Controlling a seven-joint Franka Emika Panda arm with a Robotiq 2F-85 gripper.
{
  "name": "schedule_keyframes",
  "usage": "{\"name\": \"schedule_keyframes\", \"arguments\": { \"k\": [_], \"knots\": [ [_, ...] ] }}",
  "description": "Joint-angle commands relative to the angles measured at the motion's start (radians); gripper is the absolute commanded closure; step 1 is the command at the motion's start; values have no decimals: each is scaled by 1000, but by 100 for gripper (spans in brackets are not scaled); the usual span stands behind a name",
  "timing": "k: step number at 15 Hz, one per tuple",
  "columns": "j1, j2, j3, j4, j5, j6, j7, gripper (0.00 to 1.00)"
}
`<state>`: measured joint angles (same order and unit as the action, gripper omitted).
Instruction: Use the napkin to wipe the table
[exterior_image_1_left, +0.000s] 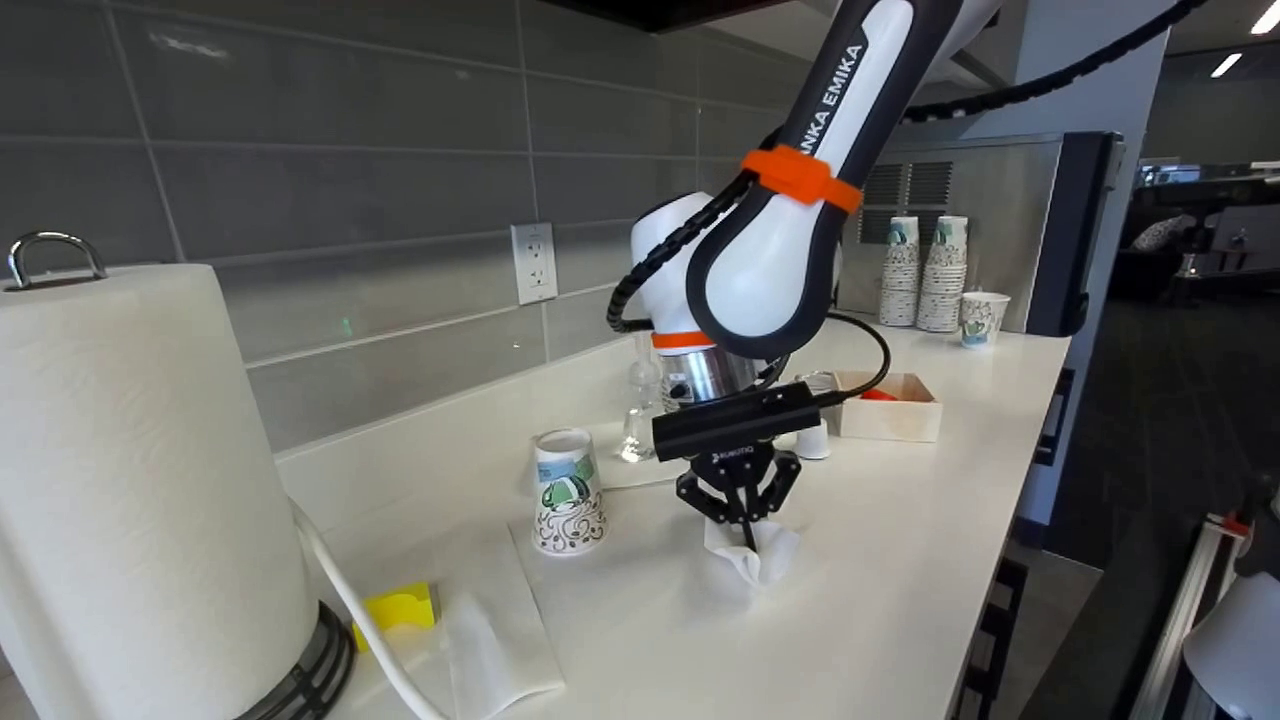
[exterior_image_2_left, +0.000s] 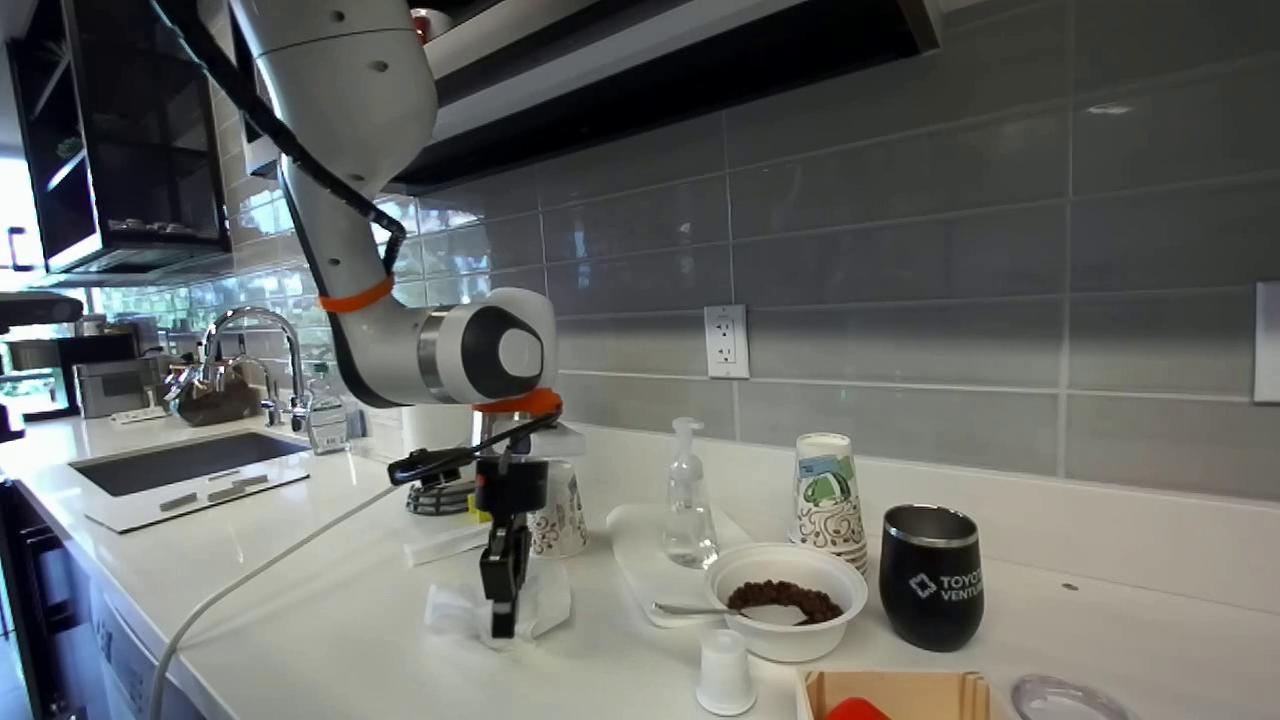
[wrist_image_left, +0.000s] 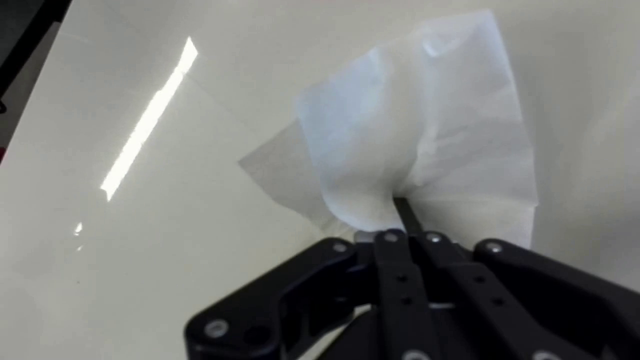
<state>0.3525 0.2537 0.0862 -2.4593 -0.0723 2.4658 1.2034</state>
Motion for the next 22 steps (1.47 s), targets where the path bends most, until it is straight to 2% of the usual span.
{"name": "schedule_keyframes", "arguments": {
  "k": [1, 6, 11, 15, 22],
  "knots": [
    [-48, -55, -17, -74, 10, 70, 62, 100],
    [-82, -67, -14, -58, 29, 169, 84, 100],
    [-71, -24, 23, -20, 61, 237, 64, 100],
    [-66, -19, 81, -14, 122, 281, 26, 100],
    [-78, -7, 208, -26, 331, 291, -164, 100]
  ]
}}
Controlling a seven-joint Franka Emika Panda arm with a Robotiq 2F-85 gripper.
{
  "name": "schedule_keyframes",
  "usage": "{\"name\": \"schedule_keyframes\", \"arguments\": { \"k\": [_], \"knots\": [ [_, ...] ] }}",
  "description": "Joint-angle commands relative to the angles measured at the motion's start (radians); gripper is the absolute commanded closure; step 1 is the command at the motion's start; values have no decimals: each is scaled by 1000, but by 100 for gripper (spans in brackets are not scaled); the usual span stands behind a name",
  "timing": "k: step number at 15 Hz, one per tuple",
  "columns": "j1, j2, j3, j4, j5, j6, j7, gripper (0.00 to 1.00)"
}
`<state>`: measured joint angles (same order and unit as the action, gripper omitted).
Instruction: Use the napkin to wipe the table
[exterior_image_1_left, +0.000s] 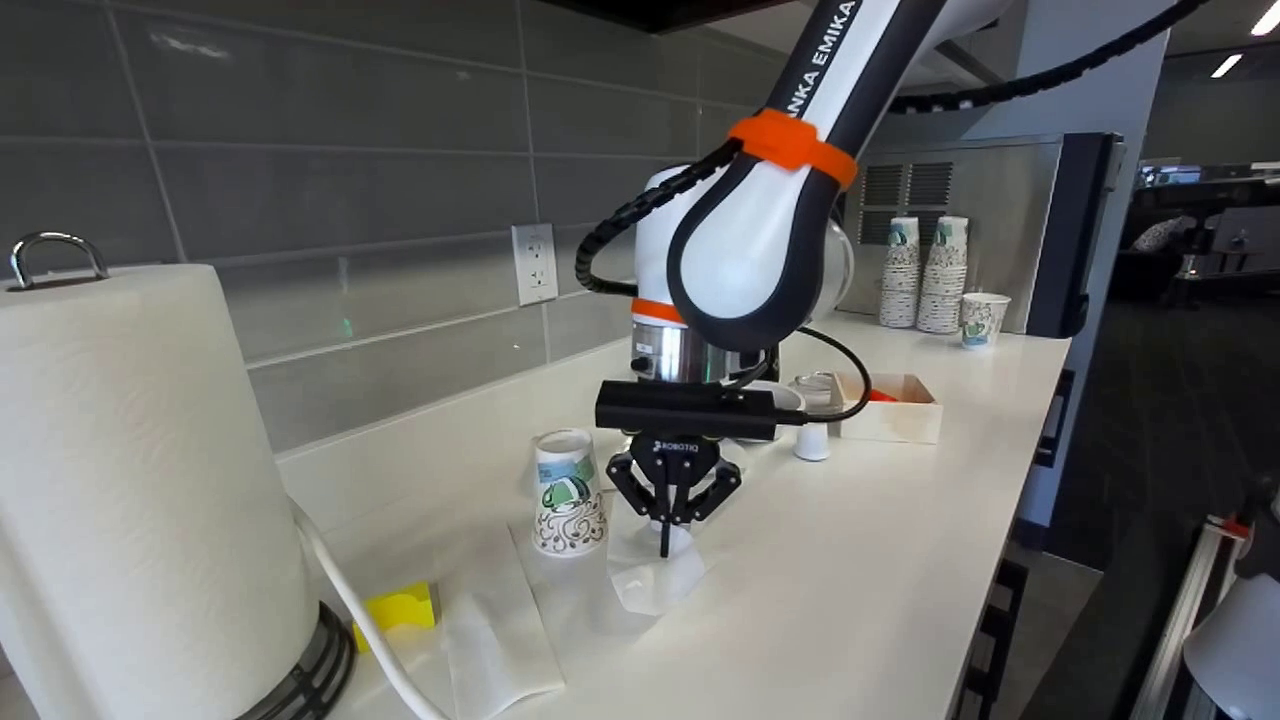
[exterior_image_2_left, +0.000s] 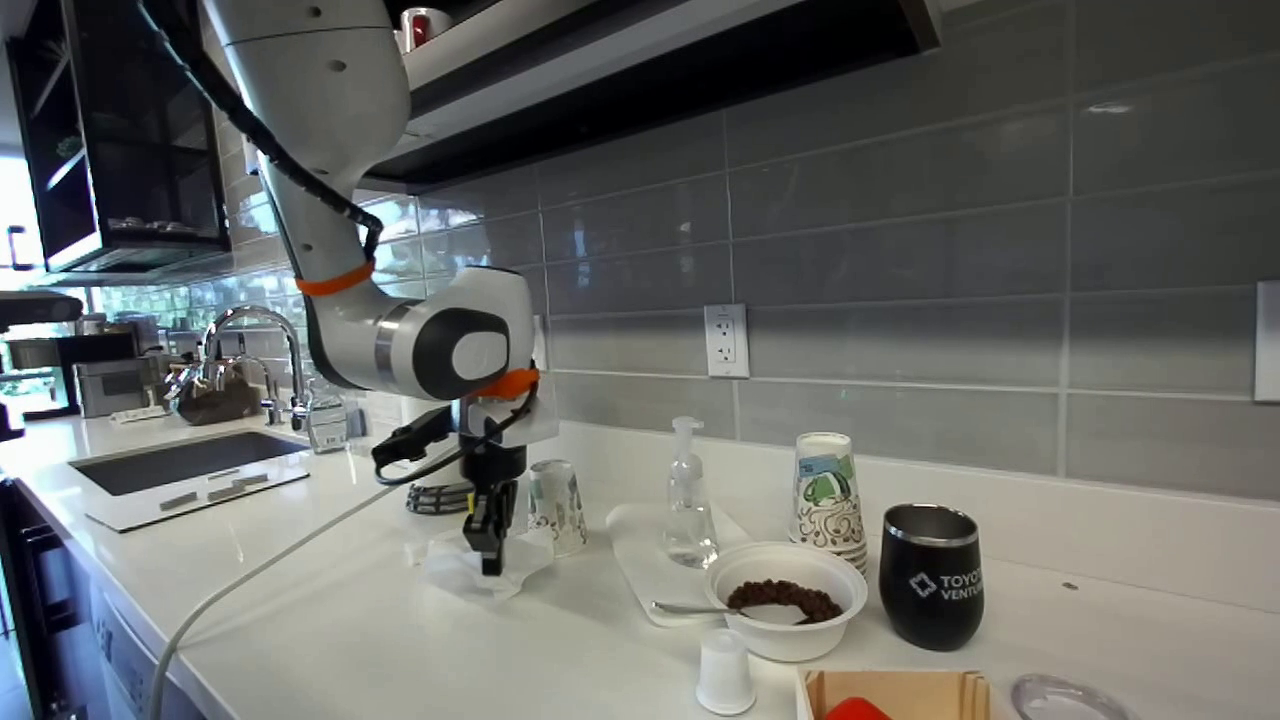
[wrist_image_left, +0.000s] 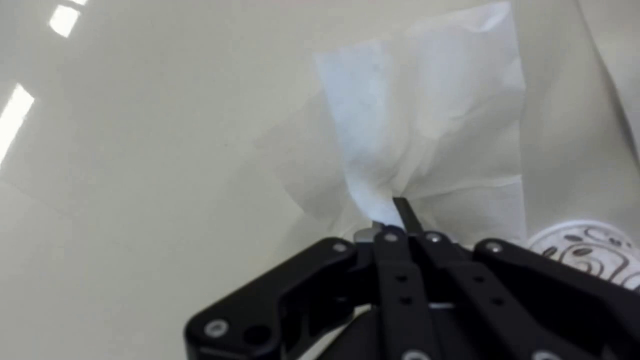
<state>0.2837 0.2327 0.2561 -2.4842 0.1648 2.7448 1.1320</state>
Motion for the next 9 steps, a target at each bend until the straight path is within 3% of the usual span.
{"name": "schedule_keyframes", "arguments": {
  "k": [1, 5, 9],
  "knots": [
    [-7, 15, 44, -4, 113, 7, -110, 100],
    [-1, 19, 19, -22, 110, -12, -121, 100],
    [4, -9, -70, -60, 42, -31, -70, 100]
  ]
}}
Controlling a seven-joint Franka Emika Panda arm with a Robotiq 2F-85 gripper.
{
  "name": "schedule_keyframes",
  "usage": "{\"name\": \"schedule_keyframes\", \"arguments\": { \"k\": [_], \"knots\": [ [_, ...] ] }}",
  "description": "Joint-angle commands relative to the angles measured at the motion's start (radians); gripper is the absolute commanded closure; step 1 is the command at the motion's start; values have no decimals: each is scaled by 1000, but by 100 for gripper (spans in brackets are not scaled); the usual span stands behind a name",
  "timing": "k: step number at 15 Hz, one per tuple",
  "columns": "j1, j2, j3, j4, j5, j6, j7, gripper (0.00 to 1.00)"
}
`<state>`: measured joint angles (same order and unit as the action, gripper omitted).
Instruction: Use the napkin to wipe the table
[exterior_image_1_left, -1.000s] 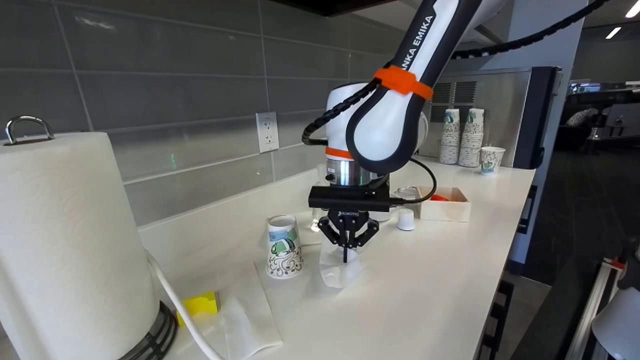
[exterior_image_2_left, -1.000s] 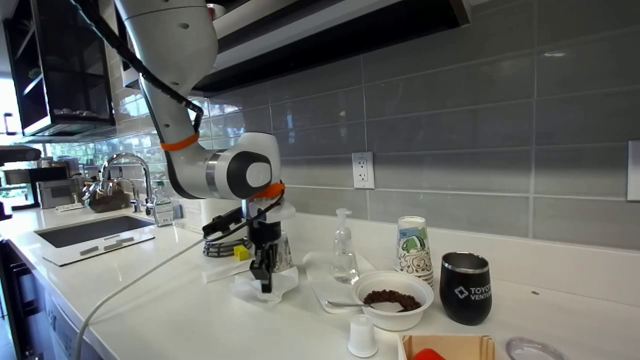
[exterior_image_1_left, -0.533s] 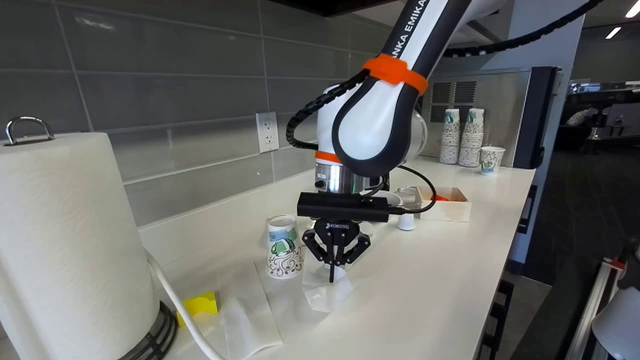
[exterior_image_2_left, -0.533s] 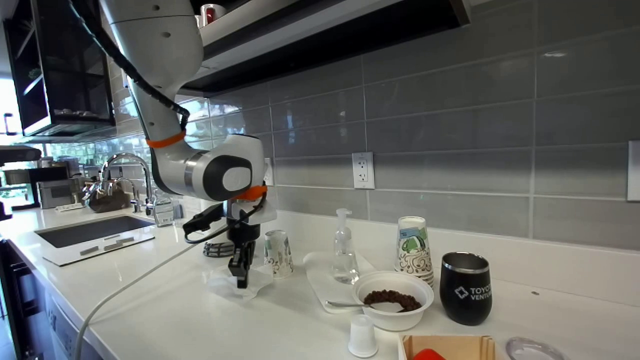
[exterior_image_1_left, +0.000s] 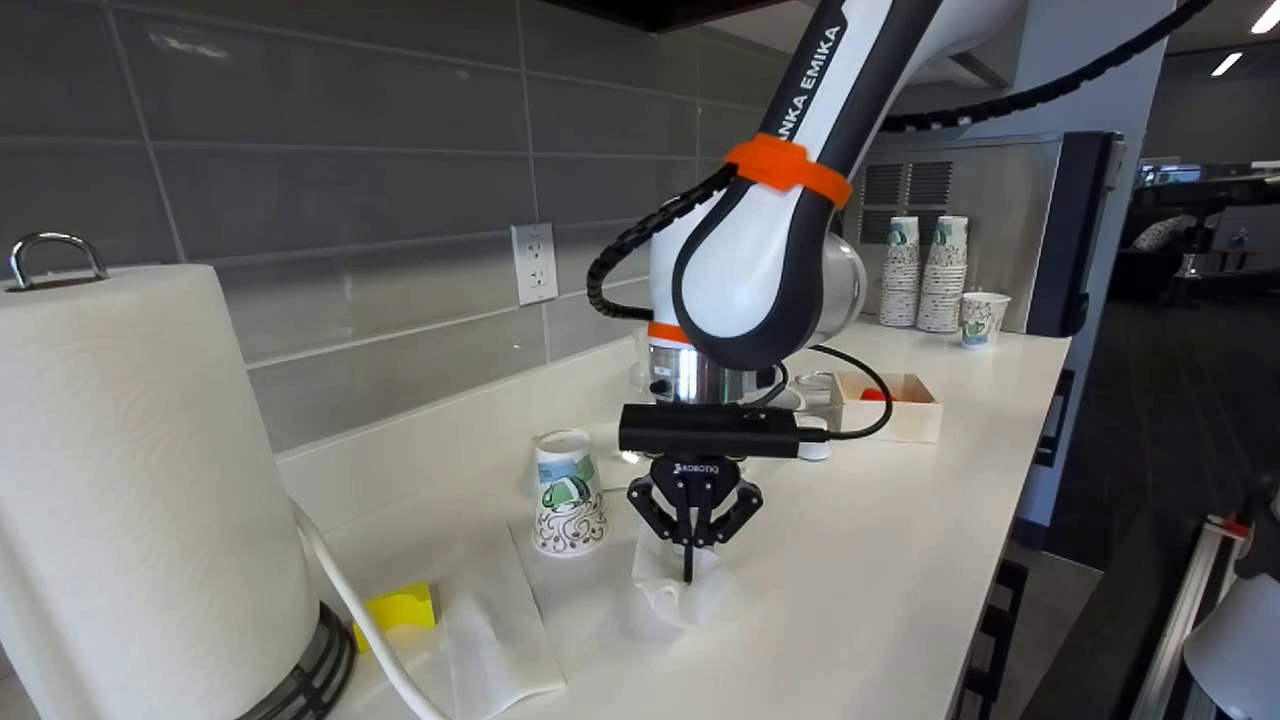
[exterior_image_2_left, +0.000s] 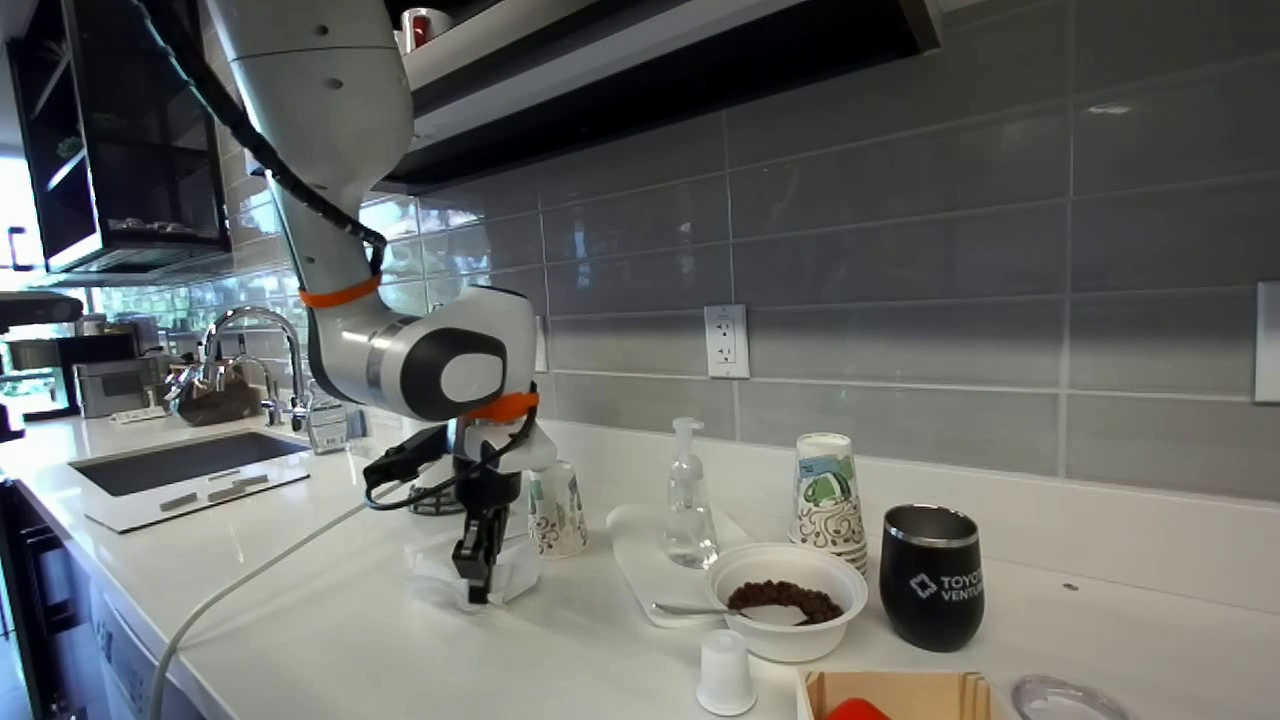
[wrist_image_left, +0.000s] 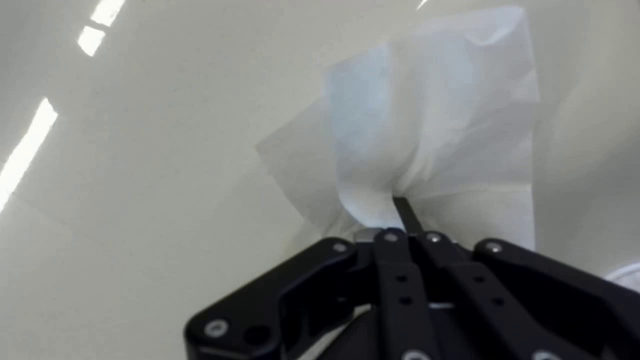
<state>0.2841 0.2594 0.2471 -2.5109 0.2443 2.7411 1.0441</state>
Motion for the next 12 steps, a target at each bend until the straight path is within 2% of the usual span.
{"name": "schedule_keyframes", "arguments": {
  "k": [1, 6, 8, 12],
  "knots": [
    [1, -43, -81, -41, -46, -29, 24, 100],
    [-3, -81, -195, -95, -132, -24, 116, 100],
    [-6, -80, -215, -98, -168, -36, 148, 100],
    [-10, -54, -162, -67, -130, -41, 112, 100]
  ]
}}
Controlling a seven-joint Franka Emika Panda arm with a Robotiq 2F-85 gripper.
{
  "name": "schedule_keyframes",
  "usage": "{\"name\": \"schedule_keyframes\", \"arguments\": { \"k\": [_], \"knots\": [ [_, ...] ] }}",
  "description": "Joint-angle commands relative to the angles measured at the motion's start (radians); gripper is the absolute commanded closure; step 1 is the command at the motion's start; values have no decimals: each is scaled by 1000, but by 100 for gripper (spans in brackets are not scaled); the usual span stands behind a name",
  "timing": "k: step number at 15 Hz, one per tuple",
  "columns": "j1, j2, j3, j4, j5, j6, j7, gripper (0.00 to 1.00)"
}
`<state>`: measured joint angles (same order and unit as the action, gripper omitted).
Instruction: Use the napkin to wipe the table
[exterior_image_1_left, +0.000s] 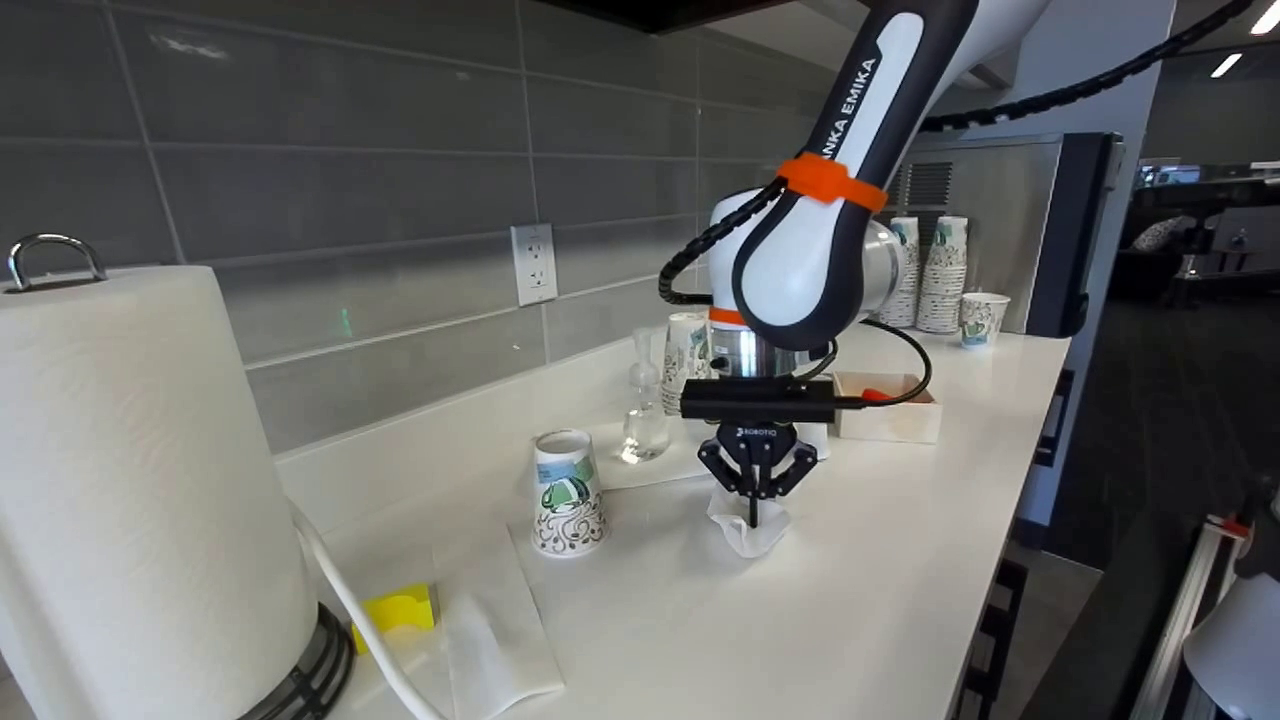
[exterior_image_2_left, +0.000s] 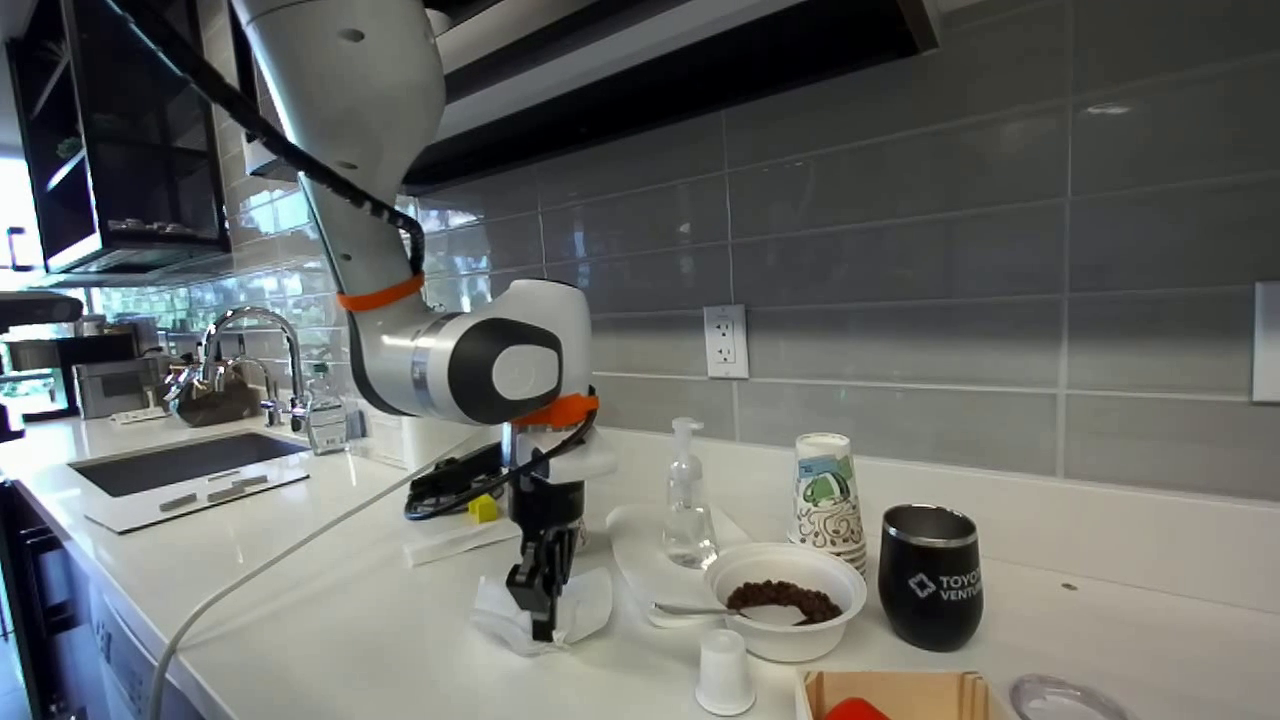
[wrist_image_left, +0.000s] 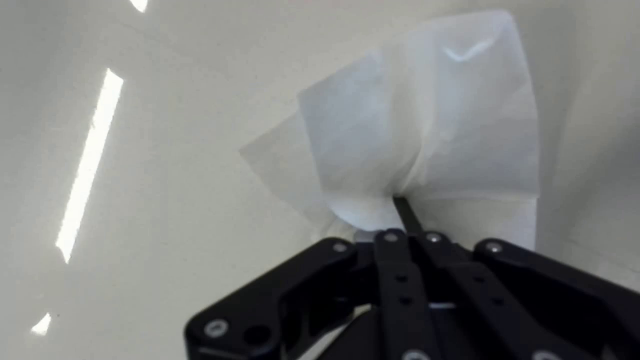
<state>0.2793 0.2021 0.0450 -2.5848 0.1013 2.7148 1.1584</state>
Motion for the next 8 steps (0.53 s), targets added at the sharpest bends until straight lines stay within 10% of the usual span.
{"name": "schedule_keyframes", "arguments": {
  "k": [1, 8],
  "knots": [
    [-4, 3, 60, 16, 28, -13, -21, 100],
    [-9, 40, 237, 77, 212, -22, -208, 100]
  ]
}}
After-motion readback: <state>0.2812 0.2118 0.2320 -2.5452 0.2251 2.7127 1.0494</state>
